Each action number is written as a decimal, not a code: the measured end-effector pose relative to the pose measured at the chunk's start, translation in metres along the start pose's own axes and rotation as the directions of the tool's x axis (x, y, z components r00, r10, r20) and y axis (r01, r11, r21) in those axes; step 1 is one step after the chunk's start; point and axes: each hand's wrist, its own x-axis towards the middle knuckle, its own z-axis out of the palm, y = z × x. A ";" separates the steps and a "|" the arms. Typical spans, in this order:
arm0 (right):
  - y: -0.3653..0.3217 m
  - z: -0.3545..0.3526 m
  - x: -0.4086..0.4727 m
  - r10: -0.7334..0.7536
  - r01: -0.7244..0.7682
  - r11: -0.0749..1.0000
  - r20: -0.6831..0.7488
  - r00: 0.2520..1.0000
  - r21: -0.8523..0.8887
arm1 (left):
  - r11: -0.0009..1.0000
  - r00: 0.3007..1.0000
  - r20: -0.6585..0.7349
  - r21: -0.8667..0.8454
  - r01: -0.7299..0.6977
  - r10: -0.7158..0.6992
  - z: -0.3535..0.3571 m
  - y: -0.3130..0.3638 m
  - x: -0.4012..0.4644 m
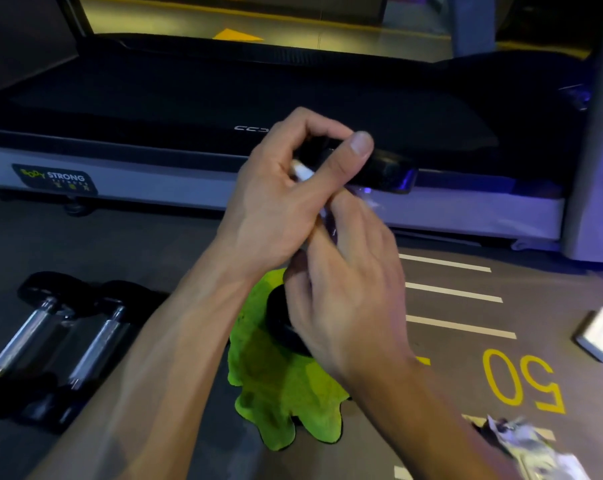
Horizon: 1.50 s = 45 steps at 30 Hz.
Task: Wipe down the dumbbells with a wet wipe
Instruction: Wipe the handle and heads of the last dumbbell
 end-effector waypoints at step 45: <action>0.017 -0.019 -0.004 0.206 -0.227 0.921 0.099 0.973 0.318 | 0.999 0.999 0.014 -0.033 -0.042 0.042 -0.016 0.003 -0.008</action>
